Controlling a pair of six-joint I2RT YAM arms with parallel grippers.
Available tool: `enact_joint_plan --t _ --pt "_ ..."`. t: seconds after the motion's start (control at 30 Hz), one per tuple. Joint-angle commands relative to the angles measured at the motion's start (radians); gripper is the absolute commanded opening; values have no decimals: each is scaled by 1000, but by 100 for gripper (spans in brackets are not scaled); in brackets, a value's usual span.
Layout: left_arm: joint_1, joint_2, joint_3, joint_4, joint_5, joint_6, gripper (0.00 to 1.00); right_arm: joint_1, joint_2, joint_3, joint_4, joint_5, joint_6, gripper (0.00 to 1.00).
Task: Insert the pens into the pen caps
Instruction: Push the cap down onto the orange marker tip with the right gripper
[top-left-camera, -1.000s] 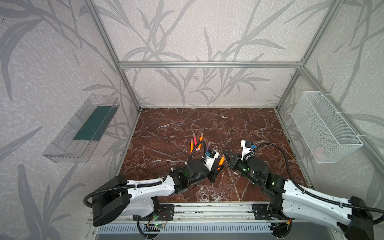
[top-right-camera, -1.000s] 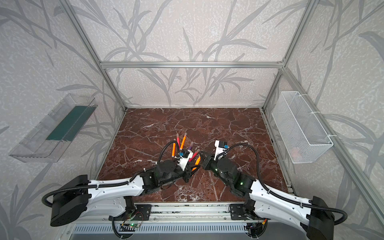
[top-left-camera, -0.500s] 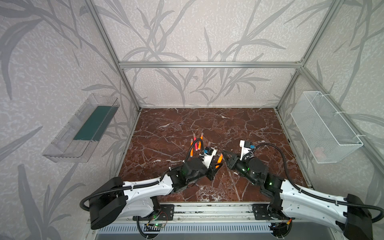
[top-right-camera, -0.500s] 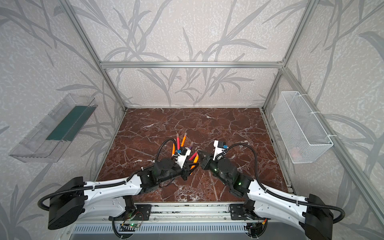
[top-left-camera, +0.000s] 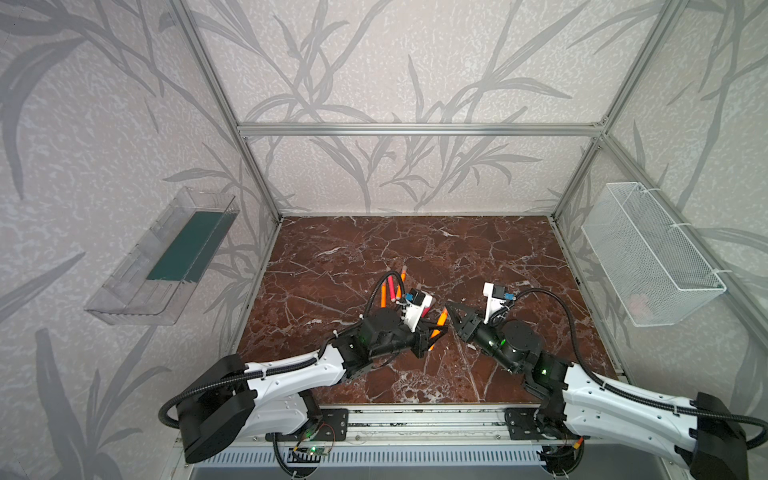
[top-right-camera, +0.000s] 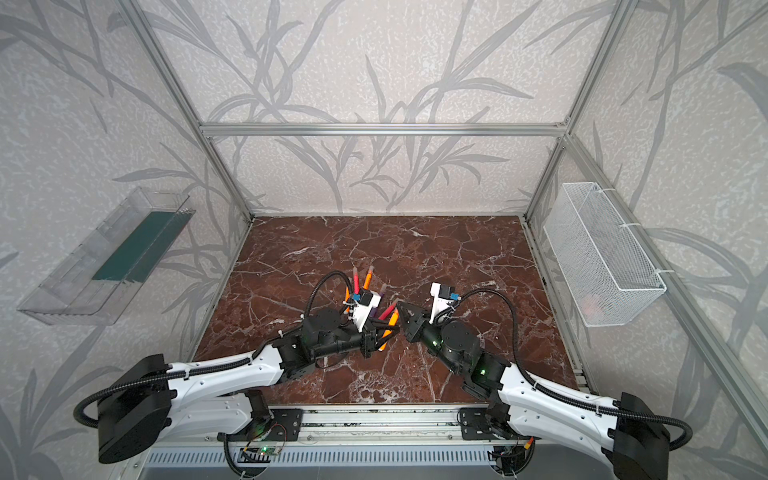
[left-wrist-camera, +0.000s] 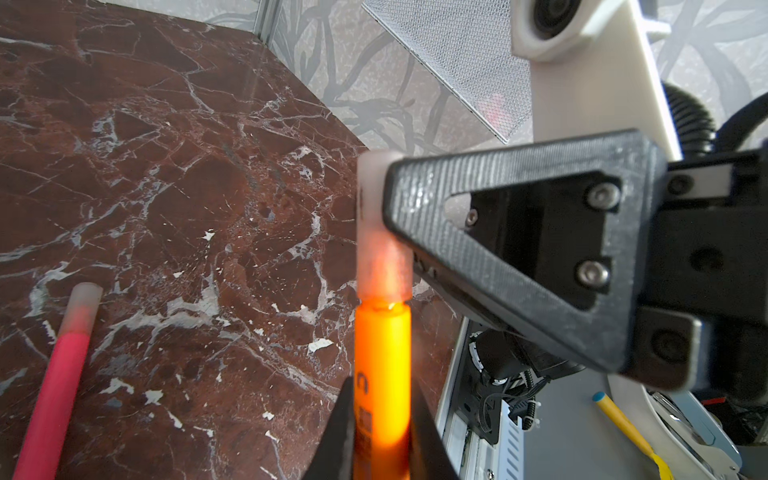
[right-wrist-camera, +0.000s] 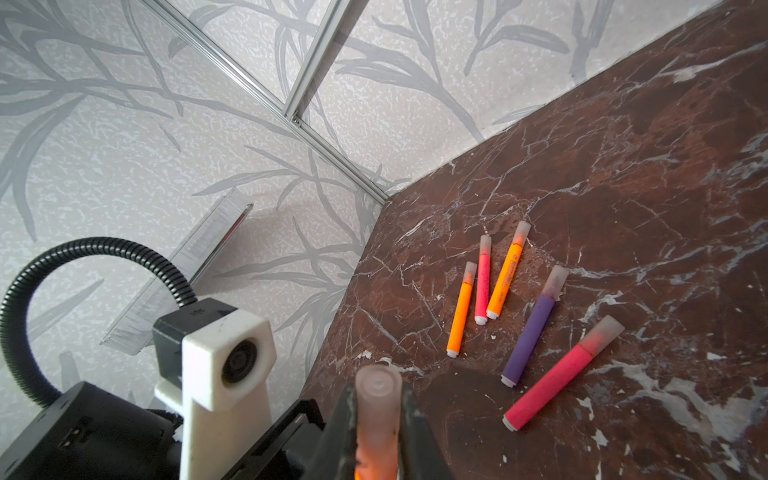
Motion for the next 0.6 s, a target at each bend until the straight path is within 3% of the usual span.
enact_joint_plan --t 0.0,0.23,0.43,0.57 --pt "19 -41 2 115 -25 -20 0 11 -24 -32 -53 -15 -6 24" --pt "20 -22 8 82 -37 8 0 11 -113 -44 -96 2 -25 30" --pt "20 22 25 77 30 40 0 11 -215 0 -173 33 -79 42" --pt "13 56 40 79 86 62 0 4 -196 41 -207 73 -85 45"
